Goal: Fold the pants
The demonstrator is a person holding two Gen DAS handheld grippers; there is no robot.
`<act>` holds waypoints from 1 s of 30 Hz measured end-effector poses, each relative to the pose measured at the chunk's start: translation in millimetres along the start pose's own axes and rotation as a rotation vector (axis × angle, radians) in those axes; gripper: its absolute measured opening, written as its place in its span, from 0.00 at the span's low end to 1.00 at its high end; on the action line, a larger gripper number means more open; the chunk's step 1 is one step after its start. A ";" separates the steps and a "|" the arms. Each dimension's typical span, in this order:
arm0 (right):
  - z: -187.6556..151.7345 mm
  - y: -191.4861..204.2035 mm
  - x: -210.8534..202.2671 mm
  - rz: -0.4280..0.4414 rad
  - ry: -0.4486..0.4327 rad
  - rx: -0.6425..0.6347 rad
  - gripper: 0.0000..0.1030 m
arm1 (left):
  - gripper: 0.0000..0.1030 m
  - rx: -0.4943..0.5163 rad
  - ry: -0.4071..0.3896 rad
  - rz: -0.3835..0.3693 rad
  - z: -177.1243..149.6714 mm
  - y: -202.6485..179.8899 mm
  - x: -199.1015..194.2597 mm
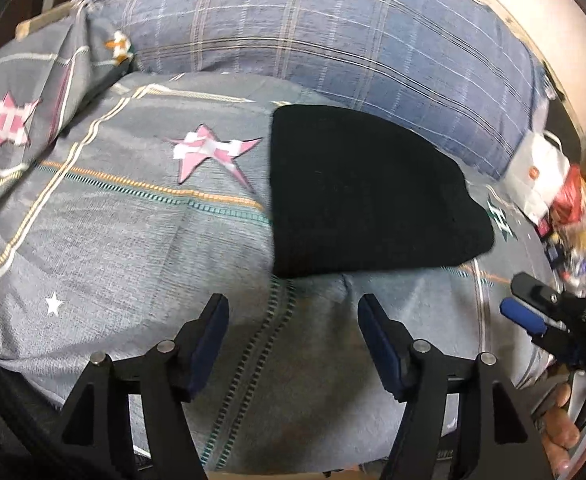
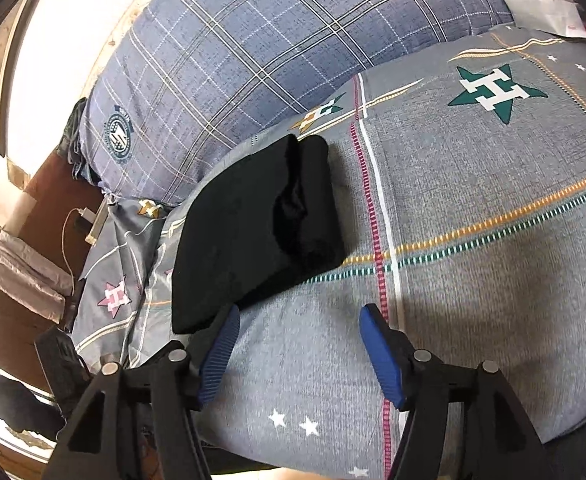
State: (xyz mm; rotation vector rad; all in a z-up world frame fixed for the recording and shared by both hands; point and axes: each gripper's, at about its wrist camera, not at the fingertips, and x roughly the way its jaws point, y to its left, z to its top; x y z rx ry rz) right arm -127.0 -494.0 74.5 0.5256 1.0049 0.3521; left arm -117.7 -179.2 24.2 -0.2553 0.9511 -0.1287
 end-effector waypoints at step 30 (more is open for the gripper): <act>-17.3 19.3 5.8 -0.052 -0.023 -0.115 0.66 | 0.66 0.183 -0.066 0.076 -18.9 -50.4 -7.8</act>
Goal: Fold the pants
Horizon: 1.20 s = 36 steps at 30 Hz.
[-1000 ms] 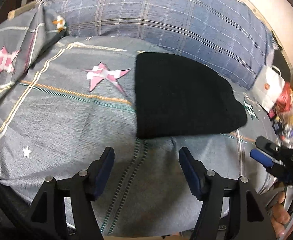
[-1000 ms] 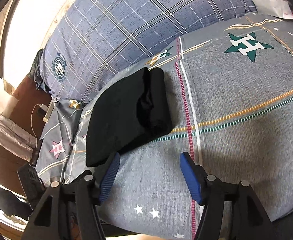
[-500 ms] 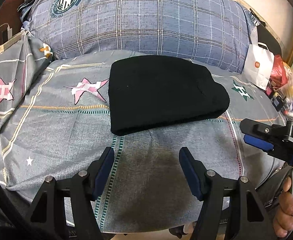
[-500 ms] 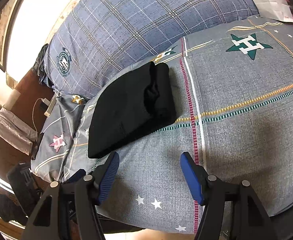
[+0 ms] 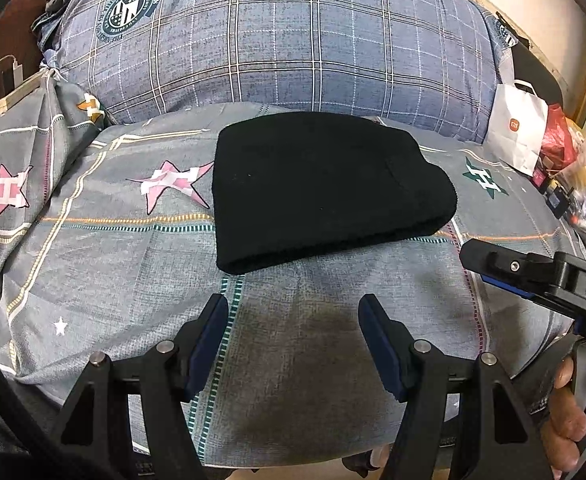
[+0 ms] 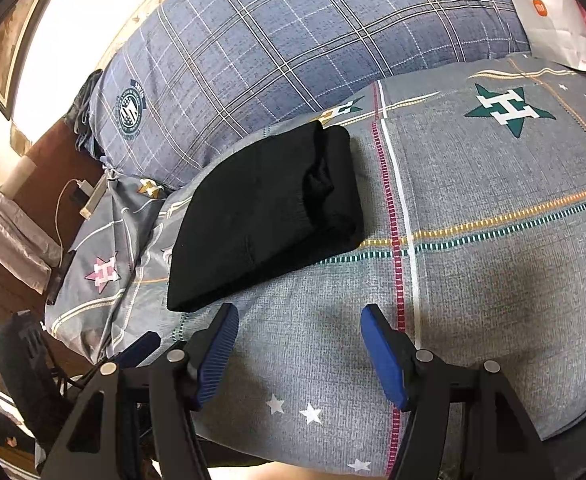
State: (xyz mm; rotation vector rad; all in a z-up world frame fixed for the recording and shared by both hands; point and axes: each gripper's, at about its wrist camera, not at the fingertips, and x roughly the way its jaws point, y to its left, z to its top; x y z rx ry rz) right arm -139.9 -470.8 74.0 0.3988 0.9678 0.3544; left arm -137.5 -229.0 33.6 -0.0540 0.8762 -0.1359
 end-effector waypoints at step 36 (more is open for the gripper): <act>-1.2 15.2 -12.7 0.008 -0.099 -0.077 0.68 | 0.73 -0.027 -0.091 0.009 7.8 10.0 -17.7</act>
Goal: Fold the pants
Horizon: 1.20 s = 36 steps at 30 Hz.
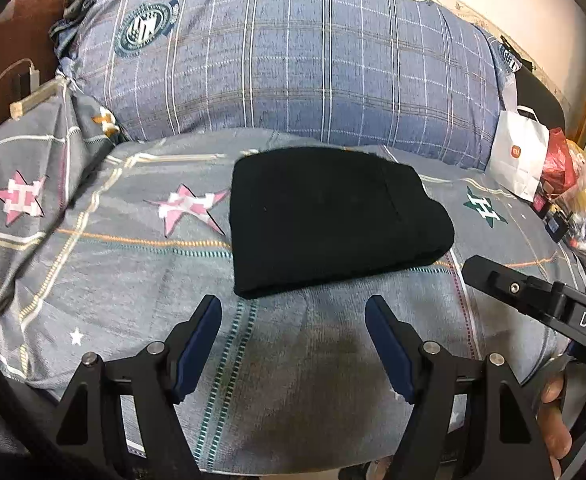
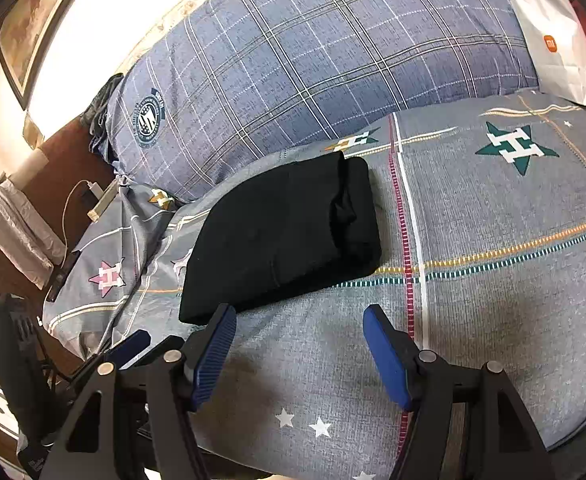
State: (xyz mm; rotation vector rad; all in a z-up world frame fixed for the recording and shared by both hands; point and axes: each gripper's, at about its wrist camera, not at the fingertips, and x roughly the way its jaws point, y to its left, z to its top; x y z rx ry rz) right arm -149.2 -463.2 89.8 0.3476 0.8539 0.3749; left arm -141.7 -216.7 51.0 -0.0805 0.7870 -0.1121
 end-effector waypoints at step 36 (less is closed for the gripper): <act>19.9 51.1 -31.4 -0.205 -0.018 -0.122 0.68 | 0.79 -0.053 -0.098 0.051 15.9 15.2 -31.6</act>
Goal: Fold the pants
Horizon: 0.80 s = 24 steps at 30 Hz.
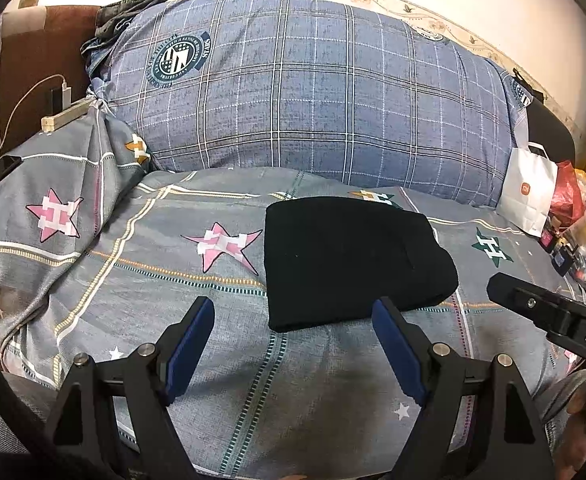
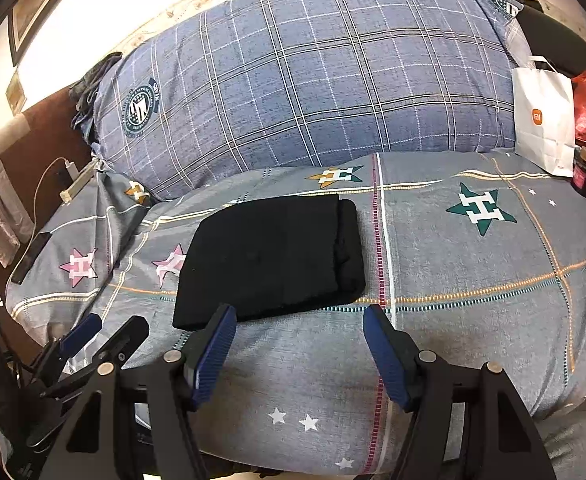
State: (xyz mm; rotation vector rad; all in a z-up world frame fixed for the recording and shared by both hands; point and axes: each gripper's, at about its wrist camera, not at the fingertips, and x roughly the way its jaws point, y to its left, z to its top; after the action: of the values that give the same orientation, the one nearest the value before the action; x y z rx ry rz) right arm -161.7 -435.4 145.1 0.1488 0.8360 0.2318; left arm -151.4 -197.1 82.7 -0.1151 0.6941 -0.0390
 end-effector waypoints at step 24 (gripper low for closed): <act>-1.0 3.0 23.1 0.007 0.025 0.007 0.68 | 0.79 -0.023 0.113 -0.007 0.8 5.1 24.3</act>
State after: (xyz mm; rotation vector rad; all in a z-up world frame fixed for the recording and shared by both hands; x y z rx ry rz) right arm -147.9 -426.4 128.6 0.1560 0.8618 0.2375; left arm -132.3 -193.8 67.2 -0.1381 0.8070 -0.0443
